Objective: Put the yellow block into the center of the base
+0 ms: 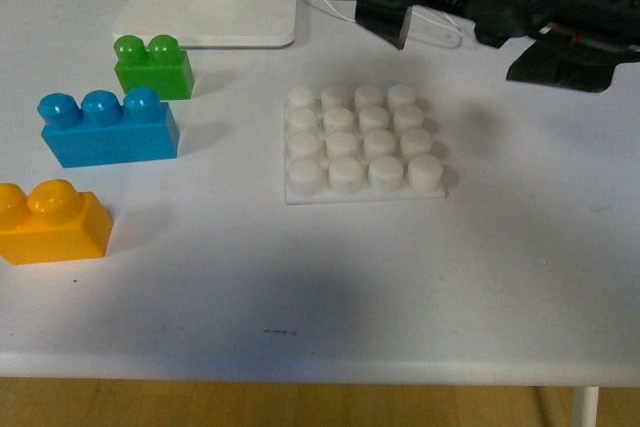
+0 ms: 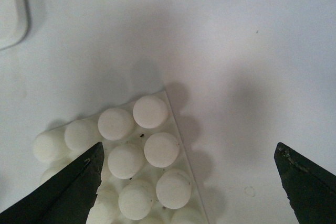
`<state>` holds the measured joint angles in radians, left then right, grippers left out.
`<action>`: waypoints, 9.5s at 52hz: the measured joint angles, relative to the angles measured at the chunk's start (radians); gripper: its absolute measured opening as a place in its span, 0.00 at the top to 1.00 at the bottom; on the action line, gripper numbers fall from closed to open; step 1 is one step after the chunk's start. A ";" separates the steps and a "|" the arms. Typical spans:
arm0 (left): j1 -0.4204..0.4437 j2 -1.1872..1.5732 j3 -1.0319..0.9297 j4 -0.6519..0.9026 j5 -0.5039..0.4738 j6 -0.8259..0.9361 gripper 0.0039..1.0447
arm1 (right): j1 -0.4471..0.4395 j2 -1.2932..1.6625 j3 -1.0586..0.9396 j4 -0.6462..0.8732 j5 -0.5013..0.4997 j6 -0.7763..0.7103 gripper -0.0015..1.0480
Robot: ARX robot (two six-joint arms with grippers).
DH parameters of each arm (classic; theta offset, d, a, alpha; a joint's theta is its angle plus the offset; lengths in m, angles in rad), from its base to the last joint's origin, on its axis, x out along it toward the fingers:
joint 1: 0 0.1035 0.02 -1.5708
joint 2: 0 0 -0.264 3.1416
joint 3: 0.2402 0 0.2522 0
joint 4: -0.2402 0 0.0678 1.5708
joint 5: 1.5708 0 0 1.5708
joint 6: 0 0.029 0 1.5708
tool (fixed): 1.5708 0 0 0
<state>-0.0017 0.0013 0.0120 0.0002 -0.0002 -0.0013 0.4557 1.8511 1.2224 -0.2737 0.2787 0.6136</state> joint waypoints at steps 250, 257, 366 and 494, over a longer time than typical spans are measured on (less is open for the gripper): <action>-0.111 1.630 0.915 -0.533 0.218 1.552 0.06 | -0.454 -1.847 -1.216 0.275 -0.278 -0.613 0.09; -0.097 1.654 0.920 -0.529 0.211 1.548 0.06 | -0.454 -1.847 -1.216 0.275 -0.278 -0.613 0.09; -0.478 2.097 1.612 -0.602 0.167 1.159 0.70 | -0.454 -1.847 -1.216 0.275 -0.278 -0.613 0.09; -0.534 1.347 0.864 0.217 -0.208 1.120 0.06 | -0.454 -1.847 -1.216 0.275 -0.278 -0.613 0.09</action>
<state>-0.5354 1.3483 0.8764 0.2172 -0.2085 1.1187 0.0021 0.0040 0.0063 0.0013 0.0006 0.0006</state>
